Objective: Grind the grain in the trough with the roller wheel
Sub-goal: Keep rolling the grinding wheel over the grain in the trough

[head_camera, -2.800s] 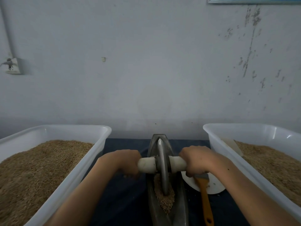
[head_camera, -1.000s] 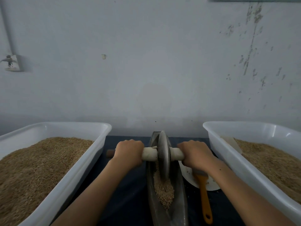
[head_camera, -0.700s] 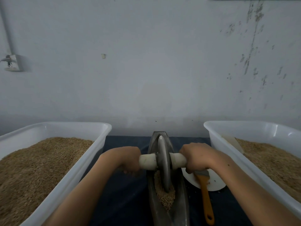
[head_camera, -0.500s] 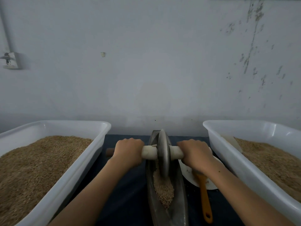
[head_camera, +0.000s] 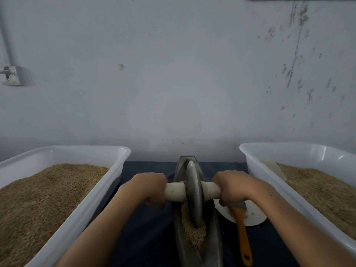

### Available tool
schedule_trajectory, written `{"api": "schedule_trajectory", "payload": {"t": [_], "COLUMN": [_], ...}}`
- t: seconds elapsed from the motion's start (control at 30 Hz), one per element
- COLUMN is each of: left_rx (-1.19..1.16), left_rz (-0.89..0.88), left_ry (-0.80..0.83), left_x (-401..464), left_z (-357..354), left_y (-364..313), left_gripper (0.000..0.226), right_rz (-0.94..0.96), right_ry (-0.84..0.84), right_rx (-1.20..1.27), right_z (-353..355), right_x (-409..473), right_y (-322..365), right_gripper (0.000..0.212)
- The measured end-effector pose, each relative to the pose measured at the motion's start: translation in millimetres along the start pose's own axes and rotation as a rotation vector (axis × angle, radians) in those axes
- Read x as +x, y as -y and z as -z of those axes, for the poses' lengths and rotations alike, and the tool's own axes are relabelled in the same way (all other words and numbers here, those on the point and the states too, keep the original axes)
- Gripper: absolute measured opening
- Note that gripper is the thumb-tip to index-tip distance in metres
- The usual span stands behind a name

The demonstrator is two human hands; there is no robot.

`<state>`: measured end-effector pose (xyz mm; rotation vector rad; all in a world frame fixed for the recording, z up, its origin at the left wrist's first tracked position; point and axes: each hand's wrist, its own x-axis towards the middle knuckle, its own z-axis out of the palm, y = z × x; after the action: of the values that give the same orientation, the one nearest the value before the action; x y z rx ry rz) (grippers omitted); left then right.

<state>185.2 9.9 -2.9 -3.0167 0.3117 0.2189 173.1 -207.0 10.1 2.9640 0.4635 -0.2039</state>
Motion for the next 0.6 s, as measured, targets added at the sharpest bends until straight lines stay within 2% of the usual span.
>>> {"api": "schedule_trajectory", "payload": {"t": [0.13, 0.27, 0.37, 0.43, 0.5, 0.6], "left_rx": [0.014, 0.029, 0.034, 0.02, -0.017, -0.127], "left_rz": [0.03, 0.061, 0.053, 0.025, 0.001, -0.053], "left_ry": [-0.138, -0.341, -0.353, -0.257, -0.122, 0.078], "left_x": [2, 5, 7, 6, 3, 0], "left_z": [-4, -10, -11, -7, -3, 0], "left_y": [-1, -3, -3, -1, 0, 4], "left_gripper": [0.043, 0.027, 0.027, 0.033, 0.035, 0.014], "right_rz": [-0.021, -0.084, -0.08, -0.053, -0.016, 0.017], "right_ry": [-0.186, -0.437, -0.506, -0.456, -0.326, -0.098], "right_rx": [-0.058, -0.097, -0.095, -0.082, -0.073, -0.063], "right_z": [-5, -18, -22, -18, -11, 0], "right_x": [4, 11, 12, 9, 4, -3], "right_y": [1, 6, 6, 4, 1, 2], "right_gripper": [0.024, 0.021, 0.02, 0.018, 0.019, 0.024]}}
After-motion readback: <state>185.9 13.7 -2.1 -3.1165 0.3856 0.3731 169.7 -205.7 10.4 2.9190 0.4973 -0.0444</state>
